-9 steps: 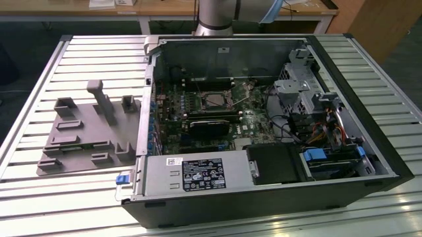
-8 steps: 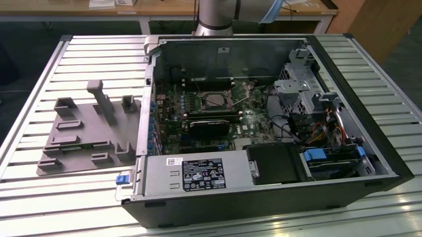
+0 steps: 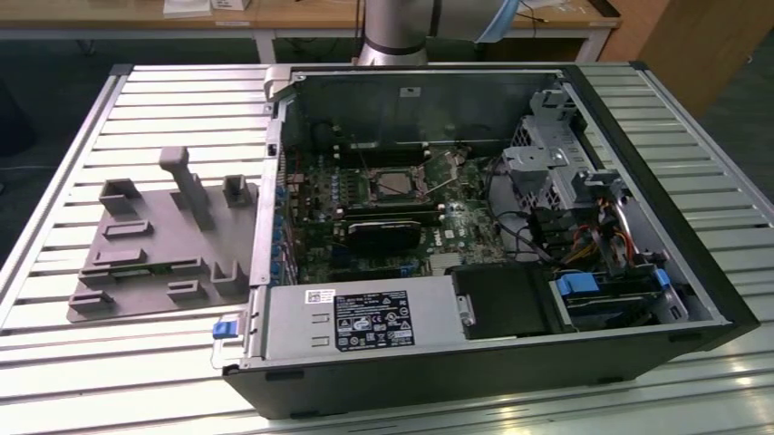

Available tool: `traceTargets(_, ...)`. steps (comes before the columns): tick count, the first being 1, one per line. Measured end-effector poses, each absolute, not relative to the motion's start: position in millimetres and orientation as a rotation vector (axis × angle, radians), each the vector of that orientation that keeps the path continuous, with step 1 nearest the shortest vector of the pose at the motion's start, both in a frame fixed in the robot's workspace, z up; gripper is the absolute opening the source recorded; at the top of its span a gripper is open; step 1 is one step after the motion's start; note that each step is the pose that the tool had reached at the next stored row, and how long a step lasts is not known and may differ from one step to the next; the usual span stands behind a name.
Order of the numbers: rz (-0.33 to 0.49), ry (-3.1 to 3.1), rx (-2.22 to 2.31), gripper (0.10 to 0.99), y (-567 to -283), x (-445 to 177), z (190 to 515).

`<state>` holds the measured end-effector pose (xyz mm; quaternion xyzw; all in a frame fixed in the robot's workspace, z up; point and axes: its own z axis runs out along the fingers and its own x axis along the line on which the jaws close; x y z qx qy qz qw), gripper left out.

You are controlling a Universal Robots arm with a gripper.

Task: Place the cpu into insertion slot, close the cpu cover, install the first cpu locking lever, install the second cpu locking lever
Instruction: 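Close the cpu cover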

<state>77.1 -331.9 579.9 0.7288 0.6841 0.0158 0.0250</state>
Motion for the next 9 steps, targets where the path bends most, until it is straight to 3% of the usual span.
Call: traceTargets(9, 0.049, 2.116, 2.254, 0.102, -334, 77, 563)
